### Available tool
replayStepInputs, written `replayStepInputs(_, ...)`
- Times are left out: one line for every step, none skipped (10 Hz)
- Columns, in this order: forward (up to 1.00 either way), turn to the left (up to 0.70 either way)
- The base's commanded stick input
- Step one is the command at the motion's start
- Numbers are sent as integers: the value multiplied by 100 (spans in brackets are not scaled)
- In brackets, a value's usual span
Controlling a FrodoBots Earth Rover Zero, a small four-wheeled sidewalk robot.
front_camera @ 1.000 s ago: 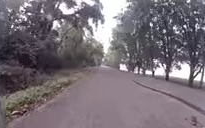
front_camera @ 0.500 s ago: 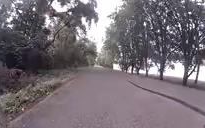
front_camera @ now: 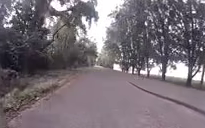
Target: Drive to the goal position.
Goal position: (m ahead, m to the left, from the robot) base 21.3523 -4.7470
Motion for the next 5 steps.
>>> replayStepInputs(9,0)
replayStepInputs(9,0)
replayStepInputs(9,0)
replayStepInputs(8,0)
replayStepInputs(8,0)
